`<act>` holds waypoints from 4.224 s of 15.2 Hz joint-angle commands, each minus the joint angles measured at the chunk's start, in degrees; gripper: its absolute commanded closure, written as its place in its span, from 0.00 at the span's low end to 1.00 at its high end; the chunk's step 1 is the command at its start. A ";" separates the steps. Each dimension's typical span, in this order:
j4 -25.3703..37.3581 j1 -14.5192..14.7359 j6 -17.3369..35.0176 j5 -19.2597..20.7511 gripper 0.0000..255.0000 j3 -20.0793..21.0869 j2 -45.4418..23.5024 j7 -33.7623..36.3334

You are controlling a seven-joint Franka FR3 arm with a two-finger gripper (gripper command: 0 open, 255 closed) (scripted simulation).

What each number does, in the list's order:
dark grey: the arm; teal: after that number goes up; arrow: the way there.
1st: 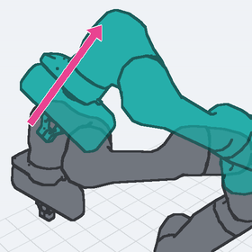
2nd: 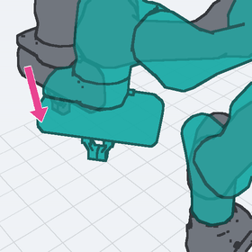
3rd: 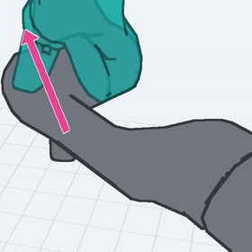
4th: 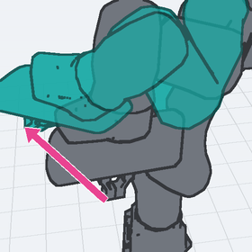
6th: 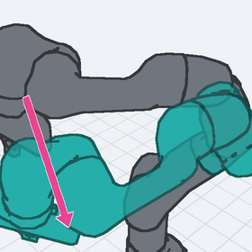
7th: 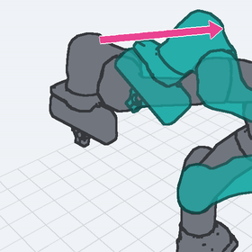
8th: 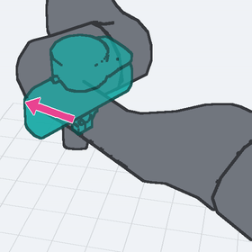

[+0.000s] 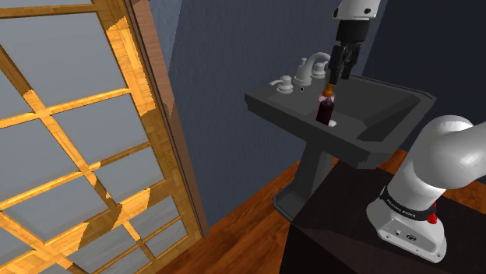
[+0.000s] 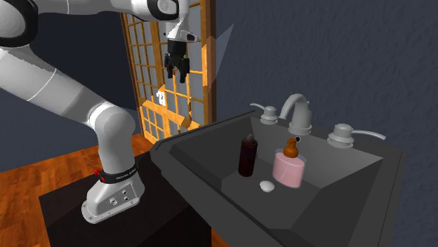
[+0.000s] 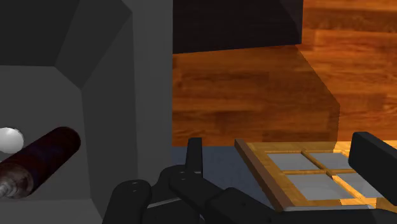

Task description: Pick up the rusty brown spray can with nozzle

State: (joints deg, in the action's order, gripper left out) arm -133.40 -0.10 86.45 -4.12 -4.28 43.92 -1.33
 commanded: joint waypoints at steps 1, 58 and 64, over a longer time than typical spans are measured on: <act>0.00 0.00 0.00 0.00 0.00 0.00 0.00 0.00; -28.64 30.10 105.14 6.45 1.00 -79.78 0.51 -46.47; -28.26 23.48 100.38 5.74 1.00 -71.47 -0.22 -43.29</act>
State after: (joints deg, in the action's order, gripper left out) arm -161.61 24.82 187.72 1.68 -77.34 43.71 -45.16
